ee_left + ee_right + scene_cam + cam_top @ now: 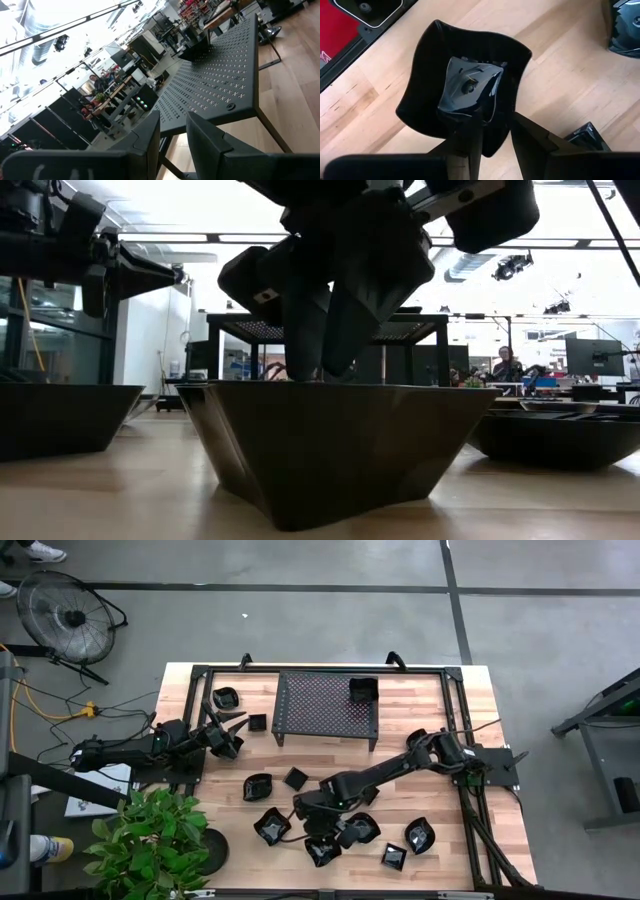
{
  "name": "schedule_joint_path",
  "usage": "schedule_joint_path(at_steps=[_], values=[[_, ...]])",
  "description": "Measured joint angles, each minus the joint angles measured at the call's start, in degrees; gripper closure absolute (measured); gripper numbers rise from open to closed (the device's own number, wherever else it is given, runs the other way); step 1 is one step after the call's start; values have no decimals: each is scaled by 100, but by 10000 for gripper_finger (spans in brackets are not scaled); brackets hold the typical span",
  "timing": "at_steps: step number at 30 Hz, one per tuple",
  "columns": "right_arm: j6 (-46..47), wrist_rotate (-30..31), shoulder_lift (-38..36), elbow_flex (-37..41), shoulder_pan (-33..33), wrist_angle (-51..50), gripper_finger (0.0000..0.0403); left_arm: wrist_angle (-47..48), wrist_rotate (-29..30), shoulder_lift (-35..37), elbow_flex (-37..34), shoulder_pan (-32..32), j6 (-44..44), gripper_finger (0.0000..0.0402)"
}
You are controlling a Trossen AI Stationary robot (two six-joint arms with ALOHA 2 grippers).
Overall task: Pick & Place Mini shaped plates
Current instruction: Stack the right distorted square plate on the distorted square plates on the shelf
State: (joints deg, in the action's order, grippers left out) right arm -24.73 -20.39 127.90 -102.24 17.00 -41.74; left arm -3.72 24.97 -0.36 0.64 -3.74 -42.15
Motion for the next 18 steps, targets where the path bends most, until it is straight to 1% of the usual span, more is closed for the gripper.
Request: schedule_joint_path(at_steps=[12,18], values=[[-44,-136,37,0,-54,28,308,0,0,0,0,0,0,309],[-37,-408,158,-2,-108,82,308,0,0,-2,0,1,2,309]])
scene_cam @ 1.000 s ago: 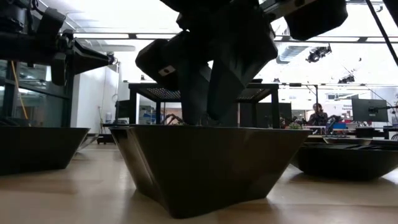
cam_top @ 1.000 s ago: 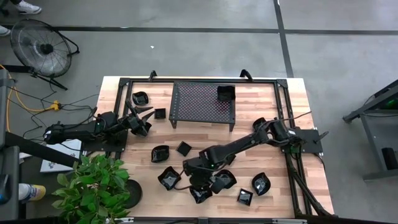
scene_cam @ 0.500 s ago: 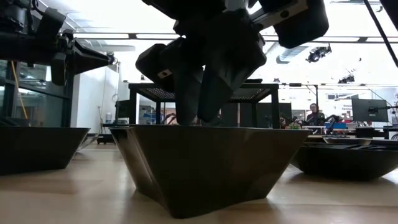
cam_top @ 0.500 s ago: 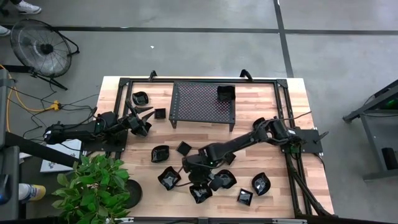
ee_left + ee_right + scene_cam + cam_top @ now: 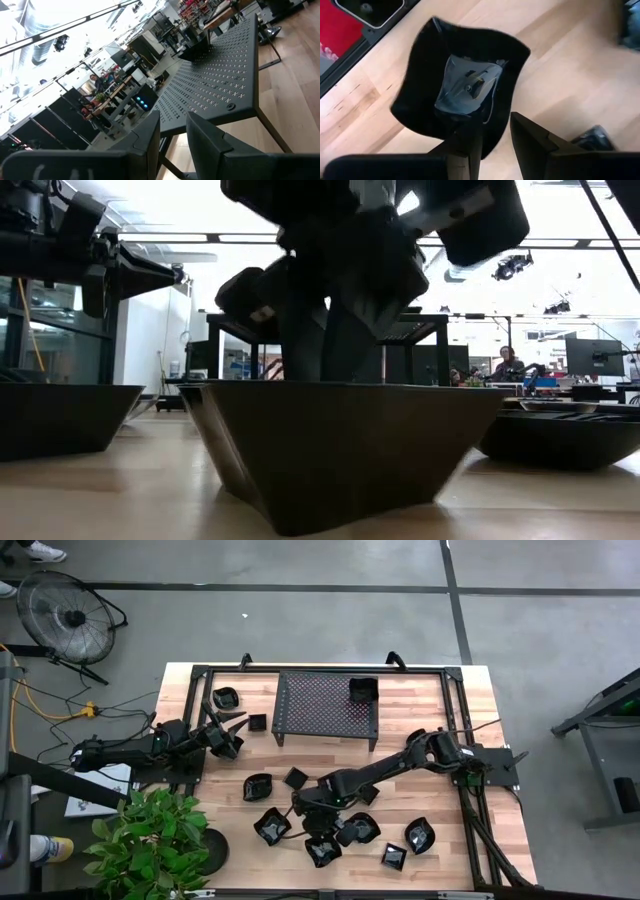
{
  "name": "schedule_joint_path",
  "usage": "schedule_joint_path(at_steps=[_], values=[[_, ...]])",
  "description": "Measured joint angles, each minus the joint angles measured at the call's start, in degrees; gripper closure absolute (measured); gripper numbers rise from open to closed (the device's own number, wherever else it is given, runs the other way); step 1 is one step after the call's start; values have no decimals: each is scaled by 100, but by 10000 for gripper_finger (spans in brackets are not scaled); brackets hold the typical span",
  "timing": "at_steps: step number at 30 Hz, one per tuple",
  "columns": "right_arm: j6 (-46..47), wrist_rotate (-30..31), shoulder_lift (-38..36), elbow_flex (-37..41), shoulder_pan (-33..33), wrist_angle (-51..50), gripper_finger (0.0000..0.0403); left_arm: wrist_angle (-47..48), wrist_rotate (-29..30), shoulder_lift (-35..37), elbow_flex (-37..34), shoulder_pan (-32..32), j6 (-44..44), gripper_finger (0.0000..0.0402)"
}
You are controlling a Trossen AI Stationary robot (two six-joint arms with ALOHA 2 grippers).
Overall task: Pick & Place Mini shaped plates
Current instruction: Stack the right distorted square plate on the distorted square plates on the shelf
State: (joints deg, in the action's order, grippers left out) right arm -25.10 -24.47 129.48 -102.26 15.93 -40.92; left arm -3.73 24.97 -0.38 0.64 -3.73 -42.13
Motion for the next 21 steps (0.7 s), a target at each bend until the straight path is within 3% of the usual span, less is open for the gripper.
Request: schedule_joint_path(at_steps=[13,21], values=[[107,-146,39,2,-18,69,310,0,2,2,0,-2,-1,309],[107,-191,39,2,-18,43,359,0,2,2,0,-2,-2,309]])
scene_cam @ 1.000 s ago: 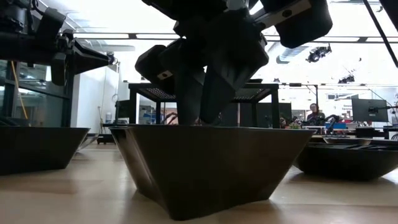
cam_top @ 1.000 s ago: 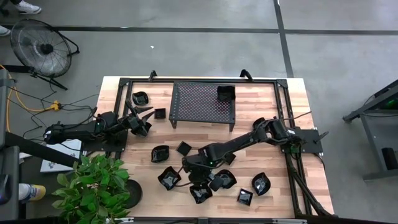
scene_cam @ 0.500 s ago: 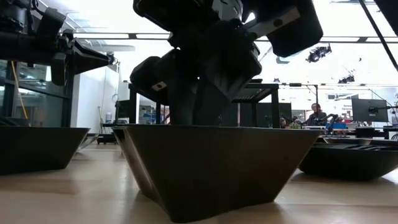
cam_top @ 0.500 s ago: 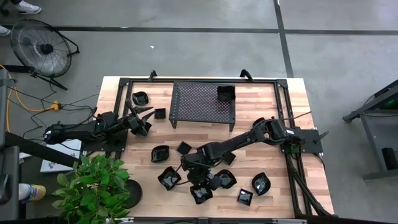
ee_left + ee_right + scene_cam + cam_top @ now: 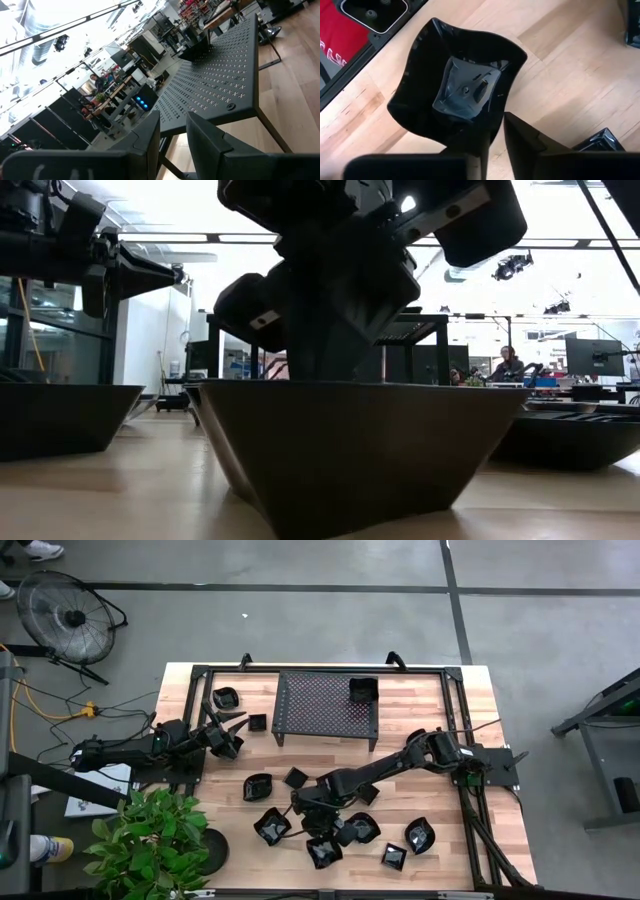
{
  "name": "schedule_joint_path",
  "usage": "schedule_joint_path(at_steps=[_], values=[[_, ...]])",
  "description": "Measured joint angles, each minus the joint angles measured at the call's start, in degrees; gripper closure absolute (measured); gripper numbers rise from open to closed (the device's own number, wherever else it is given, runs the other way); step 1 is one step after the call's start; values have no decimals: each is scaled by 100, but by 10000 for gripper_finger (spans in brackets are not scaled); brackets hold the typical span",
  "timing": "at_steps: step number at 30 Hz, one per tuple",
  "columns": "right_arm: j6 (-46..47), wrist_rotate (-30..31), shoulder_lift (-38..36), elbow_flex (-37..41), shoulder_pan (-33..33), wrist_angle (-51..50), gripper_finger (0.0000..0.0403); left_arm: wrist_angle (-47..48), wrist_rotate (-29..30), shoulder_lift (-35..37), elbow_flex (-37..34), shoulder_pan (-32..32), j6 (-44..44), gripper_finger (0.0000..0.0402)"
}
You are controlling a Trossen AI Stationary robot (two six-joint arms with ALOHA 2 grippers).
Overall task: Pick & Place Mini shaped plates
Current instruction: Stack the right distorted square plate on the distorted square plates on the shelf
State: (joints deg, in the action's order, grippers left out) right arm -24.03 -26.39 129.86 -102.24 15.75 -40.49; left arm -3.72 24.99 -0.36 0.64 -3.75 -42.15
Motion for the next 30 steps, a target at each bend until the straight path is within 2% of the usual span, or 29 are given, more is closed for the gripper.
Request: schedule_joint_path(at_steps=[6,22,30], values=[[2,-55,0,0,0,-46,400,0,0,0,0,0,2,309],[455,-15,-7,-2,0,-251,402,0,1,-1,0,1,1,309],[540,619,-252,-15,2,-604,403,1,2,0,0,0,0,309]])
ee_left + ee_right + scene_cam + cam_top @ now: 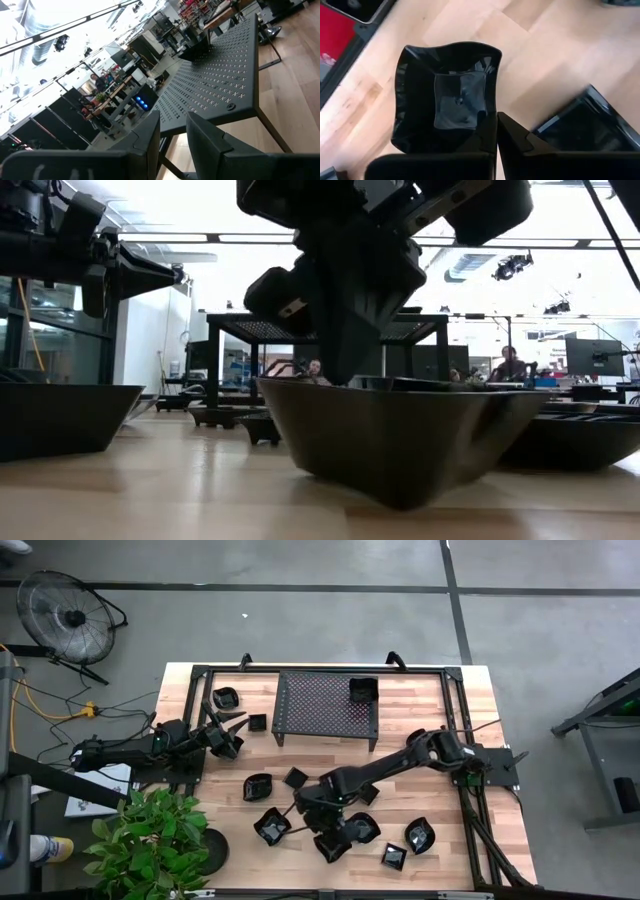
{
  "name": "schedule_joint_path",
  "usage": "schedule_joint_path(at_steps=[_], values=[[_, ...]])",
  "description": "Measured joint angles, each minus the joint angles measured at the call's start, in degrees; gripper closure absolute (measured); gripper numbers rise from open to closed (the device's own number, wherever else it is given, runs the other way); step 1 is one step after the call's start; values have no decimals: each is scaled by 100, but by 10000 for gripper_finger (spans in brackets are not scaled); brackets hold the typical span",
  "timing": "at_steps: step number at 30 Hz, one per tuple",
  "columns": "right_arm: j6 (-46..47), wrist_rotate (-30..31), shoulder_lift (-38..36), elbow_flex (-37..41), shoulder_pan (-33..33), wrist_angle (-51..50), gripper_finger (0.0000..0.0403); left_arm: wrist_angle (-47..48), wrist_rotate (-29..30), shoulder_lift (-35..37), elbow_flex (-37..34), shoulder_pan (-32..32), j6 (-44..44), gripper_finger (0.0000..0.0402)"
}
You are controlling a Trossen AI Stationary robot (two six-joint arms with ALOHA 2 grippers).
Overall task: Pick & Place Mini shaped plates
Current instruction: Stack the right distorted square plate on the distorted square plates on the shelf
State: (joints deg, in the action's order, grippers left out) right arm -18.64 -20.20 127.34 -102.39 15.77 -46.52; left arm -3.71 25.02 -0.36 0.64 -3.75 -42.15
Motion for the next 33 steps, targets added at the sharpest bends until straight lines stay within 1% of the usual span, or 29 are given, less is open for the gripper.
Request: schedule_joint_path(at_steps=[4,19,25,33], values=[[78,67,-102,0,-2,-150,403,1,0,0,0,0,1,309],[193,62,-272,-4,-4,-216,403,1,-2,0,0,1,1,309],[183,58,-273,-4,-4,-287,403,0,-3,0,0,0,0,309],[20,145,-62,9,-32,-320,403,-1,-4,0,0,0,0,309]])
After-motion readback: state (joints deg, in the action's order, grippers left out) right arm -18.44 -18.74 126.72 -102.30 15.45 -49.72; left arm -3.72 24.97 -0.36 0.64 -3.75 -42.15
